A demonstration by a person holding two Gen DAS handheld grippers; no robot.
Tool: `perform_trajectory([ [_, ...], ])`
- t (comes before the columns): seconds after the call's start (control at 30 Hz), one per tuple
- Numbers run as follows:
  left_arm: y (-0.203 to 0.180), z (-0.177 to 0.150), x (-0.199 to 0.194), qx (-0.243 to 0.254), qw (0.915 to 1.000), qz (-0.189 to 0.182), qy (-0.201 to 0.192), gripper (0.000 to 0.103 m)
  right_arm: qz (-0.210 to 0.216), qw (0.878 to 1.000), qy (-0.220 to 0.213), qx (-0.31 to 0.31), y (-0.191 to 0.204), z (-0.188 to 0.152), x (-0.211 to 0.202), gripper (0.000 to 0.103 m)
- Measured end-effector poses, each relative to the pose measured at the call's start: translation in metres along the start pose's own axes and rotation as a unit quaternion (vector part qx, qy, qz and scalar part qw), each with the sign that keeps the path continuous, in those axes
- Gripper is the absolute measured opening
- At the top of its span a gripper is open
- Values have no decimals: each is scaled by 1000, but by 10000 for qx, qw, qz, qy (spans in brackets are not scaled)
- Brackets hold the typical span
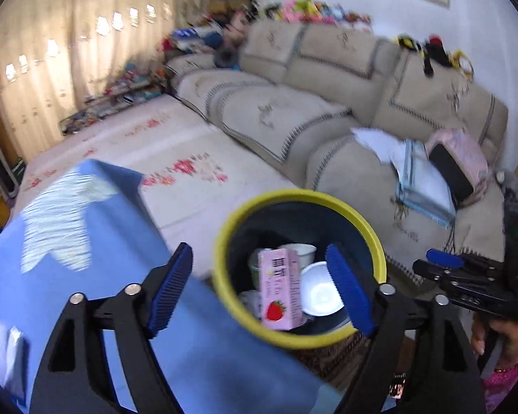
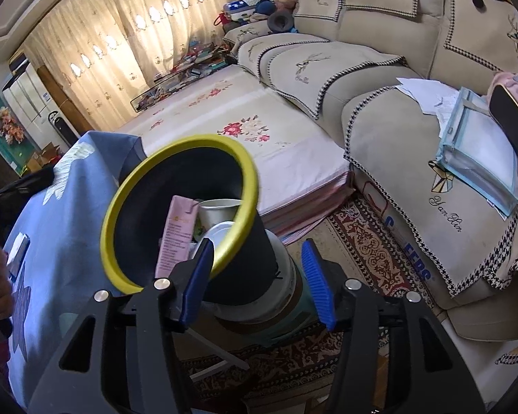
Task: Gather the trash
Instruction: 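Carry the strawberry milk carton over the bin and open the left gripper, then grasp the white squeeze tube with the right gripper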
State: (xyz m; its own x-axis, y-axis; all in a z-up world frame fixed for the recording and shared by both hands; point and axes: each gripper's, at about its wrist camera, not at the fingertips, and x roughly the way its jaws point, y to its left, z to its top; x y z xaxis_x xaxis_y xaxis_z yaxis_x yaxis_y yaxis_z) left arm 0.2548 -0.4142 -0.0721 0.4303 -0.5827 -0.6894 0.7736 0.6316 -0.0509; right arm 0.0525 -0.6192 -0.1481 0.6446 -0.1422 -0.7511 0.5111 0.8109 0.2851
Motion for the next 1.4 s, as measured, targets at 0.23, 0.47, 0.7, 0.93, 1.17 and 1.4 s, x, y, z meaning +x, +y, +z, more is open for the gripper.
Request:
perform_trajectory([
  [0.23, 101, -50, -112, -939, 9906, 699, -702, 93, 141, 9988, 51, -470, 50, -1, -1, 52],
  [0.47, 212, -120, -206, -1733, 9558, 2039, -1221, 97, 427, 9925, 135, -1138, 129, -5, 2, 54],
  [0.7, 301, -198, -266, -2441, 9031, 3207, -1483, 98, 888, 9769, 316, -1921, 230, -17, 10, 55],
  [0.93, 362, -260, -280, -3023, 8633, 3726, -1567, 98, 1530, 9457, 515, -2819, 355, -46, 17, 55],
  [1.17, 369, -270, -271, -3399, 8486, 3760, -1514, 98, 1819, 9356, 787, -2922, 455, -57, 44, 55],
  [1.4, 366, -273, -265, -3446, 8478, 3746, -1493, 98, 1577, 9466, 1201, -2544, 500, -61, 86, 55],
])
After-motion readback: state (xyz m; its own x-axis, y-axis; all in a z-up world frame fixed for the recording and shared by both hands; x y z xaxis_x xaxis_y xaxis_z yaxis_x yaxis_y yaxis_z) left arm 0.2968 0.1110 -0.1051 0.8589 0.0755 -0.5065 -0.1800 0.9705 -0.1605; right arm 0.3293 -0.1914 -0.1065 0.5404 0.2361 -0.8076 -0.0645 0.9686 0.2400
